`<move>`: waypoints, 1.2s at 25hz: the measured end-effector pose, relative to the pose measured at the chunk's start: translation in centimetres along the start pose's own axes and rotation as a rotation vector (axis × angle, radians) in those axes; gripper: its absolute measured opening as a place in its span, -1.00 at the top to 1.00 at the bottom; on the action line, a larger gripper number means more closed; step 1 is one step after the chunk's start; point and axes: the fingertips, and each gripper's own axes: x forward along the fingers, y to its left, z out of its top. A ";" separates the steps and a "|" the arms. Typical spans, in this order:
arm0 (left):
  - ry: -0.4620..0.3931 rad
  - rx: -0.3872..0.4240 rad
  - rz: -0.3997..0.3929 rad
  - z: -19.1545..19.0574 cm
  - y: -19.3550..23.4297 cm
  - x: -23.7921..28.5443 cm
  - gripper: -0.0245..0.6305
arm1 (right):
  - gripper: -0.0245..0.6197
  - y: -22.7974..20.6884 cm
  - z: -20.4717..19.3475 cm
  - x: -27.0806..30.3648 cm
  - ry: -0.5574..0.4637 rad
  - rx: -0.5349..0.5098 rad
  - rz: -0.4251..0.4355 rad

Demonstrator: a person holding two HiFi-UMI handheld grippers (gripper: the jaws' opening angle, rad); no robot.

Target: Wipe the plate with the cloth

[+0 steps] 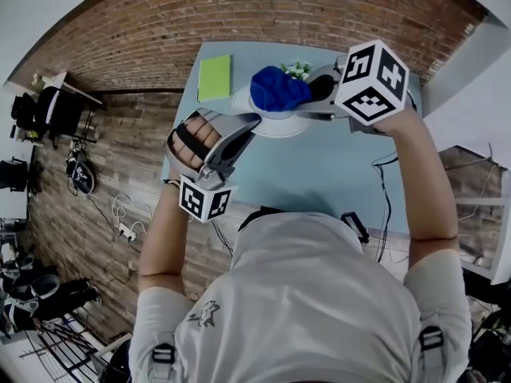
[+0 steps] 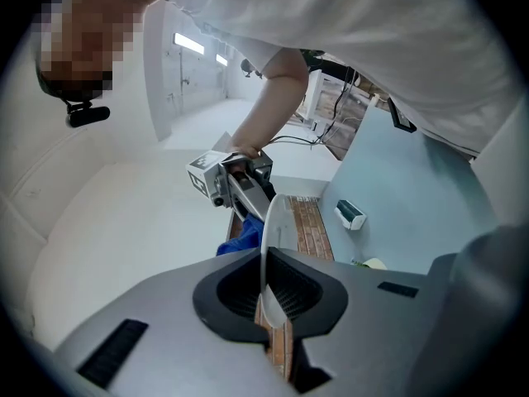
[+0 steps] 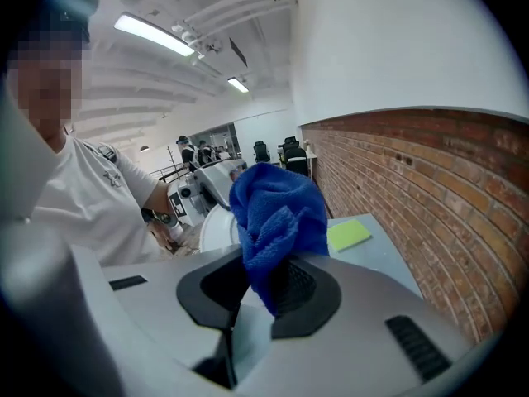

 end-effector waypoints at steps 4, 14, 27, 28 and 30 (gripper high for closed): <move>-0.018 0.021 0.000 0.9 0.1 0.0 0.88 | 0.73 -1.7 -0.5 0.1 0.015 0.019 -0.026; -0.015 -0.051 -0.061 -1.3 -2.1 1.5 0.87 | 0.73 -1.5 1.4 4.1 -0.020 0.001 0.022; 0.045 -0.572 -0.182 -7.5 -12.8 3.5 0.87 | 0.74 -4.8 -5.5 10.0 -0.053 0.255 0.014; 0.055 -0.638 -0.187 -8.1 -13.5 3.5 0.87 | 0.74 -5.1 -5.8 10.3 -0.065 0.274 0.010; 0.087 -0.744 -0.208 -9.1 -15.3 3.5 0.87 | 0.74 -5.6 -6.6 11.2 -0.077 0.303 -0.004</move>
